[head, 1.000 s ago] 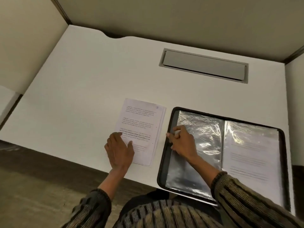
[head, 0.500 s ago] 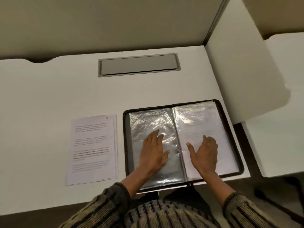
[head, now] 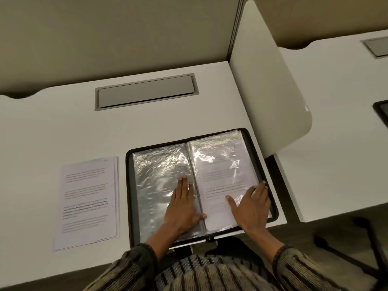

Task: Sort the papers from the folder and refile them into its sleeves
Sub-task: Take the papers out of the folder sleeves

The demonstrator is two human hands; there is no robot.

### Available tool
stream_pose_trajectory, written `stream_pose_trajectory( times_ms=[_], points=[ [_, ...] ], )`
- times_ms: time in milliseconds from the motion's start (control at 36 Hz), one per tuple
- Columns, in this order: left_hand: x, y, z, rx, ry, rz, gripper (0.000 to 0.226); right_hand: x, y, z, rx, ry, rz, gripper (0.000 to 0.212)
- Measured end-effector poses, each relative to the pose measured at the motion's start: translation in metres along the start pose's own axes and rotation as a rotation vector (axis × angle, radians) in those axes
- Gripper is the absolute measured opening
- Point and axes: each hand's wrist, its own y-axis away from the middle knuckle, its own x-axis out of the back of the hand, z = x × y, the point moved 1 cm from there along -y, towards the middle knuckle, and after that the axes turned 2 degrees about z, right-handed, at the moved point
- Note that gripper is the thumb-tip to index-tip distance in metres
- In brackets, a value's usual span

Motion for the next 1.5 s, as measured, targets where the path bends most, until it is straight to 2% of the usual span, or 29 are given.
stream_pose_trajectory(
  times_ms=[111, 222, 306, 417, 472, 528, 583, 639, 778, 861, 889, 1000, 1056, 1139, 1194, 1306, 1417, 1500],
  points=[
    [0.002, 0.000, 0.003, 0.033, 0.037, 0.003, 0.119, 0.004, -0.004, 0.000, 0.115, -0.054, -0.062, 0.089],
    [0.005, -0.002, 0.007, 0.058, 0.087, 0.034, 0.107, 0.016, -0.002, -0.008, 0.211, -0.289, 0.010, 0.055],
    [0.010, -0.006, 0.010, 0.133, 0.238, 0.096, 0.105, 0.027, 0.002, -0.017, 0.256, -0.477, -0.011, 0.063],
    [0.032, -0.008, 0.023, 0.295, 0.599, 0.245, 0.087, 0.038, 0.002, -0.029, 0.291, -0.664, -0.141, 0.119],
    [0.050, -0.007, 0.034, 0.367, 0.757, 0.290, 0.097, 0.040, 0.002, -0.033, 0.303, -0.781, -0.224, 0.132],
    [0.068, -0.008, 0.041, 0.412, 0.858, 0.324, 0.105, 0.045, 0.002, -0.039, 0.347, -0.946, -0.312, 0.123],
    [0.086, -0.008, 0.044, 0.428, 0.910, 0.343, 0.110, 0.050, 0.002, -0.044, 0.447, -1.021, -0.373, 0.095],
    [0.103, -0.010, 0.046, 0.453, 0.918, 0.345, 0.108, 0.054, 0.002, -0.049, 0.553, -0.995, -0.418, 0.073],
    [0.138, -0.014, 0.035, 0.508, 0.819, 0.351, 0.072, 0.063, 0.006, -0.062, 0.735, -0.893, -0.555, 0.066],
    [0.136, -0.016, 0.007, 0.567, 0.771, 0.339, 0.026, 0.064, 0.007, -0.072, 0.779, -0.877, -0.626, 0.066],
    [0.133, -0.015, -0.004, 0.590, 0.745, 0.346, 0.020, 0.063, 0.007, -0.075, 0.780, -0.874, -0.629, 0.067],
    [0.123, -0.004, -0.043, 0.726, 0.577, 0.320, 0.031, 0.058, 0.004, -0.084, 0.727, -0.881, -0.546, 0.065],
    [0.118, 0.004, -0.060, 0.818, 0.508, 0.304, 0.023, 0.053, -0.001, -0.085, 0.695, -0.842, -0.472, 0.066],
    [0.106, 0.015, -0.084, 0.925, 0.455, 0.244, 0.008, 0.042, -0.012, -0.080, 0.657, -0.672, -0.344, 0.078],
    [0.097, 0.022, -0.096, 0.972, 0.430, 0.220, 0.009, 0.031, -0.021, -0.072, 0.676, -0.490, -0.286, 0.092],
    [0.083, 0.028, -0.110, 0.973, 0.399, 0.193, 0.013, 0.012, -0.038, -0.053, 0.685, -0.246, -0.233, 0.104],
    [0.083, 0.026, -0.108, 0.921, 0.346, 0.202, 0.012, 0.007, -0.044, -0.040, 0.678, -0.135, -0.177, 0.100],
    [0.085, 0.023, -0.105, 0.900, 0.275, 0.194, 0.022, 0.007, -0.047, -0.038, 0.655, -0.126, -0.150, 0.097]
  ],
)
